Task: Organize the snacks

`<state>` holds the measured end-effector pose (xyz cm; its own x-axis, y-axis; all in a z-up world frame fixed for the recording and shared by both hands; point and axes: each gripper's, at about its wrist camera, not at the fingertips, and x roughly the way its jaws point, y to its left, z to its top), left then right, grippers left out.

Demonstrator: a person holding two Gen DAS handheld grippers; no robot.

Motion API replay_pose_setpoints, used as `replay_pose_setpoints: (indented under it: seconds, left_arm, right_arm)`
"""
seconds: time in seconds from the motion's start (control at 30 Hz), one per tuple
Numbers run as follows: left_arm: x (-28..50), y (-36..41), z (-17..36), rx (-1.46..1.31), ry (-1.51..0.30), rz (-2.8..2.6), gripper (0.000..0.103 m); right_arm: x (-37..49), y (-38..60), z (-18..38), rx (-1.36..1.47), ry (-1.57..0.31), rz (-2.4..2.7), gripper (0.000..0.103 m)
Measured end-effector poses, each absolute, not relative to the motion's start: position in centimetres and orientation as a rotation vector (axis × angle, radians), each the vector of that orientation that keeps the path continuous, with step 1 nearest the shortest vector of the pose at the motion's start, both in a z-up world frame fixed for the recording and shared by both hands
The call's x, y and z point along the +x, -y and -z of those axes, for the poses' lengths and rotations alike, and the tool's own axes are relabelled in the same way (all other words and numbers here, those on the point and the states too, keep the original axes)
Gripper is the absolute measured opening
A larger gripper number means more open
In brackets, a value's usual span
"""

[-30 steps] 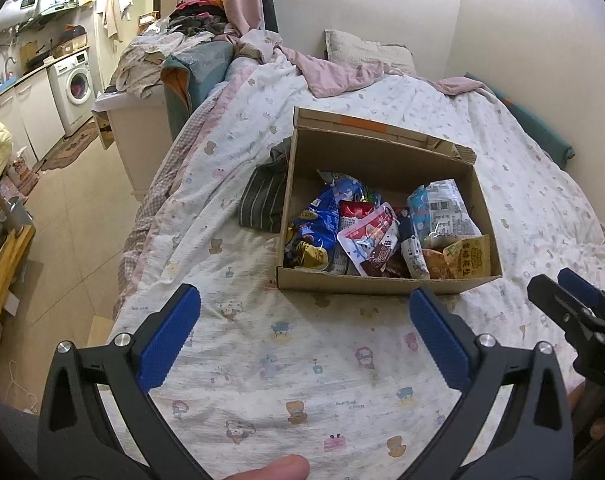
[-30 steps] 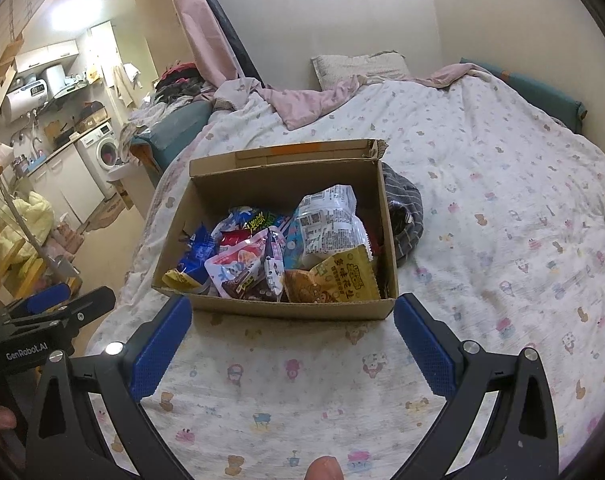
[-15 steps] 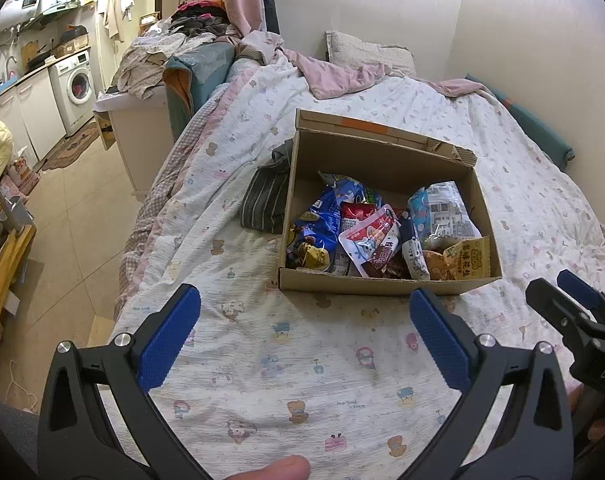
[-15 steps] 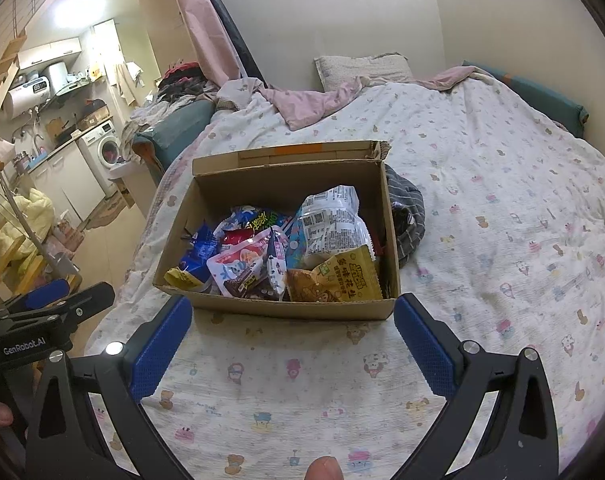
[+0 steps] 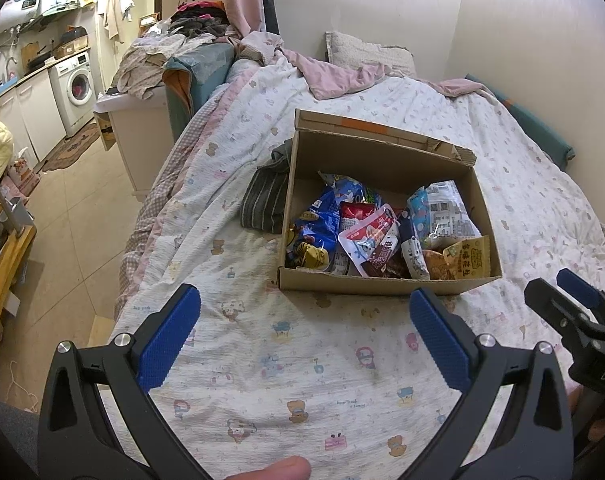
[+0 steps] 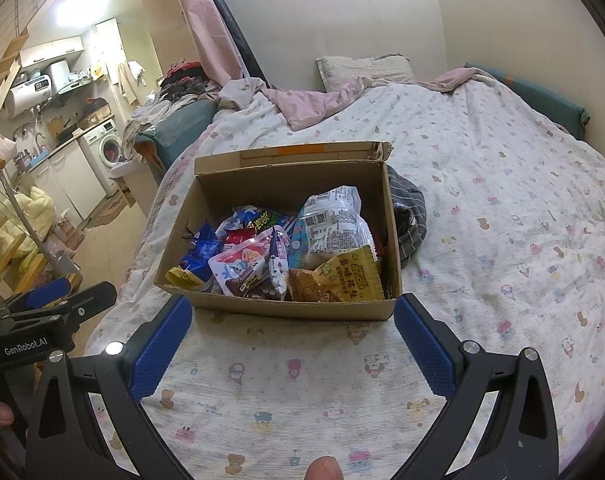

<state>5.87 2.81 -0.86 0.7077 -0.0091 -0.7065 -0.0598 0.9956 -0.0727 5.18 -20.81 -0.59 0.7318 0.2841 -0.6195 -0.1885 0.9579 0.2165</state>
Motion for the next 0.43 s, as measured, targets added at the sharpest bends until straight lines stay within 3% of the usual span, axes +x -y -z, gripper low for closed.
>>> replay_pose_setpoints:
  seconds: [0.43]
  left_arm:
    - [5.72, -2.70, 0.76, -0.096, -0.777, -0.021, 0.103]
  right_arm:
    - [5.15, 20.50, 0.42, 0.142, -0.704, -0.273, 0.103]
